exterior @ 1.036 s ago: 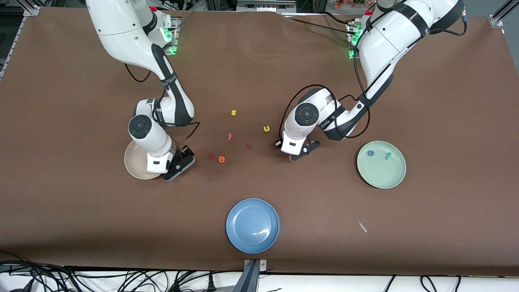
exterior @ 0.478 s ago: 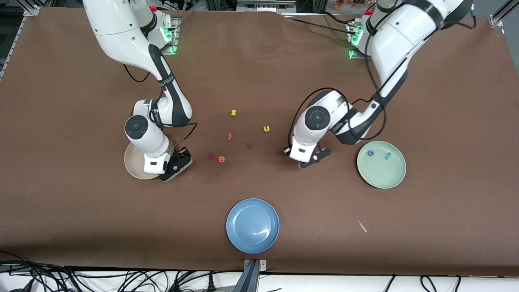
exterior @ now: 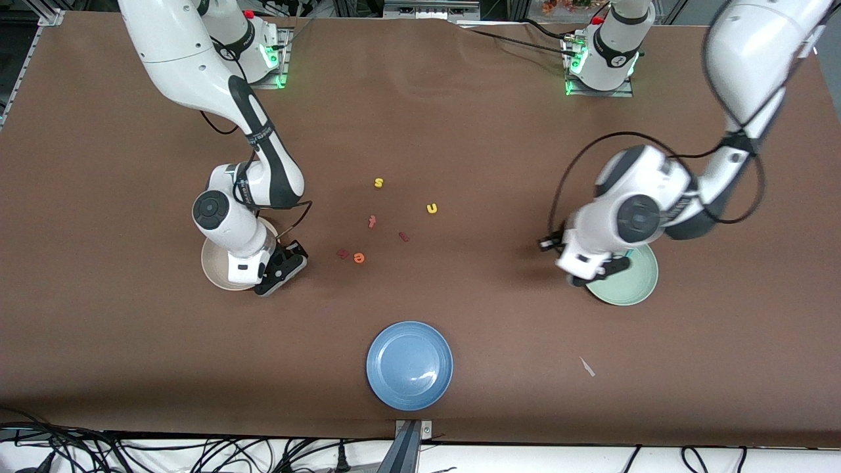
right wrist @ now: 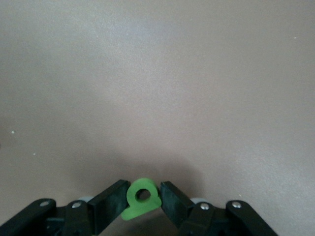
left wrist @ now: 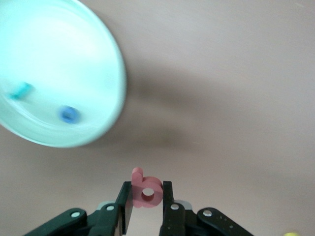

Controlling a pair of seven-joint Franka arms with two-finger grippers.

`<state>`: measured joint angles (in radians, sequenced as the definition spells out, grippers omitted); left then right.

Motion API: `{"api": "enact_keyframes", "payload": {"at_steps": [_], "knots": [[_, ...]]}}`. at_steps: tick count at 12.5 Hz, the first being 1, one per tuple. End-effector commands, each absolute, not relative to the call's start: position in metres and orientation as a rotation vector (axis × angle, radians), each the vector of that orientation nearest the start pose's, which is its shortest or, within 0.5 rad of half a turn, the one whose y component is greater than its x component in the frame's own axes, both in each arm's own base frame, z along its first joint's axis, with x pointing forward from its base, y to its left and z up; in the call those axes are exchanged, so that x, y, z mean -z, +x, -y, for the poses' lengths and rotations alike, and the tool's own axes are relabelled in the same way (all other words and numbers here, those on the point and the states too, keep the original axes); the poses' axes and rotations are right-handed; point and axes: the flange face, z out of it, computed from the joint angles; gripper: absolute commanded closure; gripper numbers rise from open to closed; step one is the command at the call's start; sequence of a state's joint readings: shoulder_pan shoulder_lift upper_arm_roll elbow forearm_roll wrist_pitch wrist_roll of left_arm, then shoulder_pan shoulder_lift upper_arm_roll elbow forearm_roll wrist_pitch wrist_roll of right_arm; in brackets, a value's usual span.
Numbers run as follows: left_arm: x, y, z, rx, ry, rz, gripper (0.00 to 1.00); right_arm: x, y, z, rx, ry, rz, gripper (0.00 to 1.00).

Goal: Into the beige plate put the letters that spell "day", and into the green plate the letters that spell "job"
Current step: 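Grasp the green g with the right gripper while the left gripper carries the b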

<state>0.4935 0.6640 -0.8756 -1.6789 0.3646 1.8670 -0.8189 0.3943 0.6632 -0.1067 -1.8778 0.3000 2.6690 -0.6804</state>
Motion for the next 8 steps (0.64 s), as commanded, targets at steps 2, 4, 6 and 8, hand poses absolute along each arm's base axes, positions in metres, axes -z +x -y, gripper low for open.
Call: {"api": "enact_keyframes", "payload": {"at_steps": [2, 4, 6, 8], "knots": [[-0.274, 0.625, 0.08, -0.459, -3.062, 0.369, 1.0, -0.158, 0.623, -0.174, 0.222, -2.849, 1.11, 0.79], [-0.239, 0.632, 0.065, -0.426, -3.066, 0.361, 1.0, -0.169, 0.63, -0.179, 0.176, -2.827, 1.113, 0.79], [-0.214, 0.639, 0.052, -0.371, -3.091, 0.4, 1.0, -0.198, 0.642, -0.181, 0.099, -2.793, 1.114, 0.79], [-0.198, 0.642, 0.05, -0.331, -3.079, 0.352, 0.96, -0.218, 0.647, -0.171, 0.05, -2.786, 1.118, 0.79]]}}
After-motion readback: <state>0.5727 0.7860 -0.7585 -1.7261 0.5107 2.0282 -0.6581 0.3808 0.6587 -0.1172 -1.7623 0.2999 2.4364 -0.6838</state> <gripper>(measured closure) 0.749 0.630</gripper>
